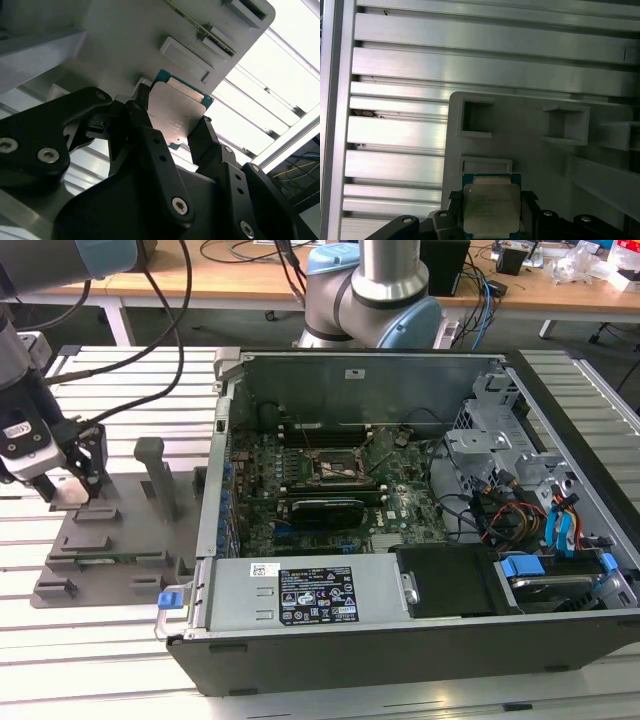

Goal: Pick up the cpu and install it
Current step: 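Pick up the cpu and move it towards the insertion slot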

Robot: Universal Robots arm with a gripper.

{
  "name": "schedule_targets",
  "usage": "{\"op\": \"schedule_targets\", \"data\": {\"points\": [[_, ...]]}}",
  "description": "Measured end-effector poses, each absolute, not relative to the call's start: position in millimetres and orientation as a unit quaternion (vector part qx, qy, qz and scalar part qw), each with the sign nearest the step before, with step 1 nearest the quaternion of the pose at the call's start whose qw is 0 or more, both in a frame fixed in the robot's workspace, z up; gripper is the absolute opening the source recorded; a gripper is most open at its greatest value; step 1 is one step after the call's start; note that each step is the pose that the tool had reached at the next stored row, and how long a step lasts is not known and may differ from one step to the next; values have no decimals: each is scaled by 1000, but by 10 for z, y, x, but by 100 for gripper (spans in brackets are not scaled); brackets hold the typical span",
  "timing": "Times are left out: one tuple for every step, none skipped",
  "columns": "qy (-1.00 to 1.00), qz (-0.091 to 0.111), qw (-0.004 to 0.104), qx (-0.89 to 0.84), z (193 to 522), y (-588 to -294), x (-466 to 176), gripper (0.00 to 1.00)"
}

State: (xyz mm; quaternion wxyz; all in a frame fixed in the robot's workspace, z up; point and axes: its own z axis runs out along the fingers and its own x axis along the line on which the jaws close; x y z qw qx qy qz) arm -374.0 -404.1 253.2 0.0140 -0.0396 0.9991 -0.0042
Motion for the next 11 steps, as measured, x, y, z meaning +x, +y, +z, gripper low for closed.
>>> {"op": "schedule_targets", "data": {"points": [[999, -4, 14, -40, 2540, -4041, -3740, 55], [999, -4, 14, -40, 2547, -4041, -3740, 55], [999, -4, 14, -40, 2563, -4040, -3740, 55], [999, -4, 14, -40, 2569, -4040, -3740, 55], [999, -4, 14, -40, 2576, -4040, -3740, 55], [999, -4, 14, -40, 2584, -4039, -3740, 55], [999, -4, 14, -40, 2590, -4039, -3740, 55], [999, -4, 14, -40, 2606, -4038, -3740, 55], [999, -4, 14, -40, 2614, -4037, -3740, 55], [999, -4, 14, -40, 2619, -4037, -3740, 55], [999, -4, 14, -40, 2633, -4036, -3740, 55]]}}
